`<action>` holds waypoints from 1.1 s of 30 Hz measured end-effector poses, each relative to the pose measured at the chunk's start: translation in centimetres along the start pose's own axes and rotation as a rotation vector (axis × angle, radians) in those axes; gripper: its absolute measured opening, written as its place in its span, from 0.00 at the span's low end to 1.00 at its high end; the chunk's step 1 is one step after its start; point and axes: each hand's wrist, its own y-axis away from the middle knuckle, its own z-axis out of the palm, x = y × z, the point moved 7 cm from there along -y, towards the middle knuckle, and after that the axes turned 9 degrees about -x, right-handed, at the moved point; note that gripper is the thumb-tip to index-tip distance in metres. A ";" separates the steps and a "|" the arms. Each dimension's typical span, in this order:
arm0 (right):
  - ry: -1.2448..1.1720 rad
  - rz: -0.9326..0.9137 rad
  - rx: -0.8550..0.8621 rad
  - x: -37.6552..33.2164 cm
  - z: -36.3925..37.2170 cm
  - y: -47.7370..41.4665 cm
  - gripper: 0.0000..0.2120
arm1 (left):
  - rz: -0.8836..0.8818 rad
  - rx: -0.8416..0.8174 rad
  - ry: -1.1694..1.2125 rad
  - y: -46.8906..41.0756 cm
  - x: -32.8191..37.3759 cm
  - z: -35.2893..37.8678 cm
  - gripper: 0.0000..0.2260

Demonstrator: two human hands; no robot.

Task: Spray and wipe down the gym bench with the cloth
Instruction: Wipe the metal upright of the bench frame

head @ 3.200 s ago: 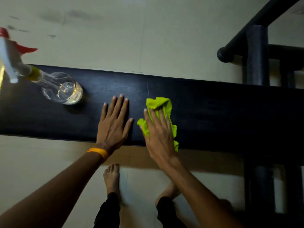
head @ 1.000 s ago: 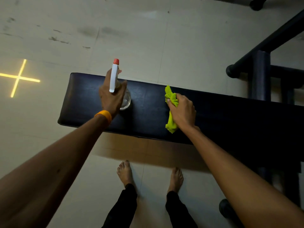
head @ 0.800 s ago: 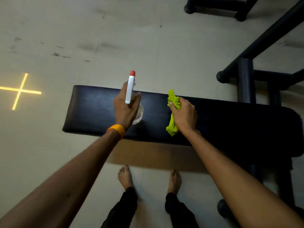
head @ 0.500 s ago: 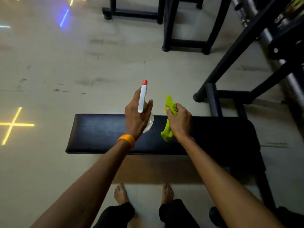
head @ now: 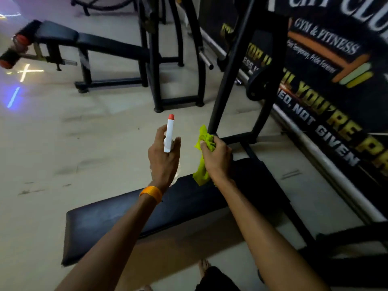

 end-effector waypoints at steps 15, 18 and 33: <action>-0.015 0.224 0.405 -2.8 -10.2 11.8 0.12 | 0.072 -0.321 0.370 2.2 9.4 -0.3 0.17; -0.003 0.251 0.476 -3.1 -12.1 15.3 0.12 | 0.063 -0.370 0.405 4.6 10.7 -0.6 0.14; 0.028 0.495 0.739 -3.6 -14.2 43.7 0.15 | 0.094 -0.732 0.522 23.3 16.0 -9.6 0.13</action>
